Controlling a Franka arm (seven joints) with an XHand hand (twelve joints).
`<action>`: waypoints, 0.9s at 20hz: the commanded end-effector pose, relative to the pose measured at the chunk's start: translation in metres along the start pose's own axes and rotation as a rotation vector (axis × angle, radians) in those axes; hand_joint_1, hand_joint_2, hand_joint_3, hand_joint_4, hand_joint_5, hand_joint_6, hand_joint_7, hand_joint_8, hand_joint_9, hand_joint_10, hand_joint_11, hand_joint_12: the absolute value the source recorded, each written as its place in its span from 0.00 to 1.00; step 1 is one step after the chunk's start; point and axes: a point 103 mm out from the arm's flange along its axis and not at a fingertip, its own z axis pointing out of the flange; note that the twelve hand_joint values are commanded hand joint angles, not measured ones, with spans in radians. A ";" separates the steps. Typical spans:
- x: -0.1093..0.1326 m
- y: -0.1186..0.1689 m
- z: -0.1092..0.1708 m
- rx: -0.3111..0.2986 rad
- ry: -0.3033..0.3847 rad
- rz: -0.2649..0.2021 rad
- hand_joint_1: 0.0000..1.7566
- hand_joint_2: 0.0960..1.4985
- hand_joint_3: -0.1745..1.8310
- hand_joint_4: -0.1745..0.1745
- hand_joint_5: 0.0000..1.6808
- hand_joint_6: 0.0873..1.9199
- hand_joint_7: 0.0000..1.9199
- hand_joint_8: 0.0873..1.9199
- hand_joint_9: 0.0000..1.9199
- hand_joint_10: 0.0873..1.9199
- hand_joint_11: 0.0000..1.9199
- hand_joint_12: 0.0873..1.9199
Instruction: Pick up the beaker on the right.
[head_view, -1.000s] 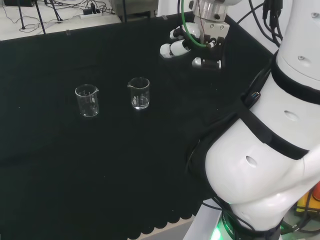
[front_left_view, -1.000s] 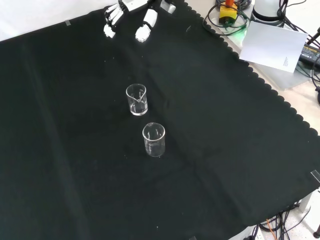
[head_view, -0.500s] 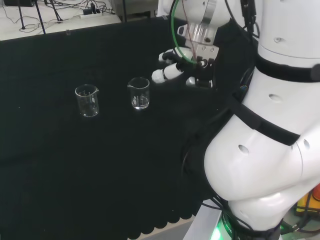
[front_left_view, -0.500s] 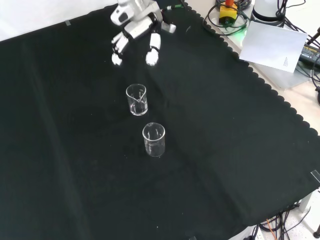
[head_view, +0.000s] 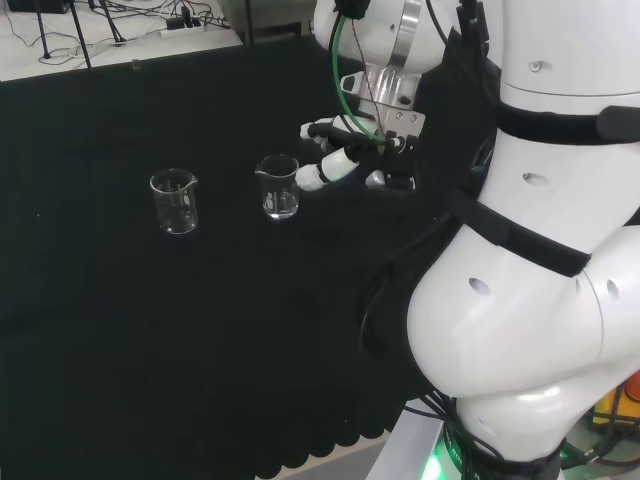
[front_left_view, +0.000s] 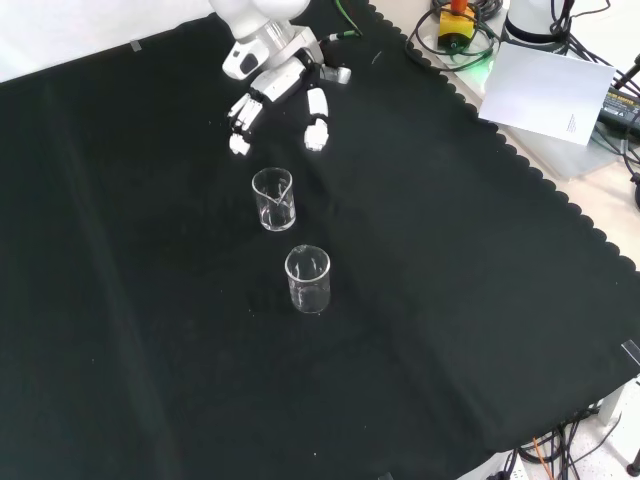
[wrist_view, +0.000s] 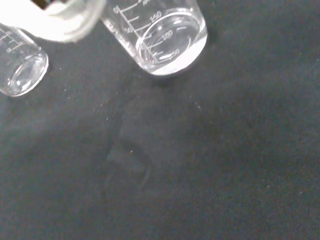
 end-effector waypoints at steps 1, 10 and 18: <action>0.000 0.008 0.014 -0.022 0.032 -0.032 0.44 0.34 0.34 0.51 0.08 0.00 0.03 0.23 0.12 0.31 0.00 0.63; -0.005 0.025 0.021 -0.083 0.107 -0.063 0.46 0.31 0.38 0.48 0.10 0.00 0.03 0.23 0.10 0.29 0.00 0.60; -0.004 0.048 0.037 -0.093 0.122 -0.092 0.48 0.30 0.39 0.48 0.13 0.00 0.04 0.23 0.11 0.28 0.00 0.59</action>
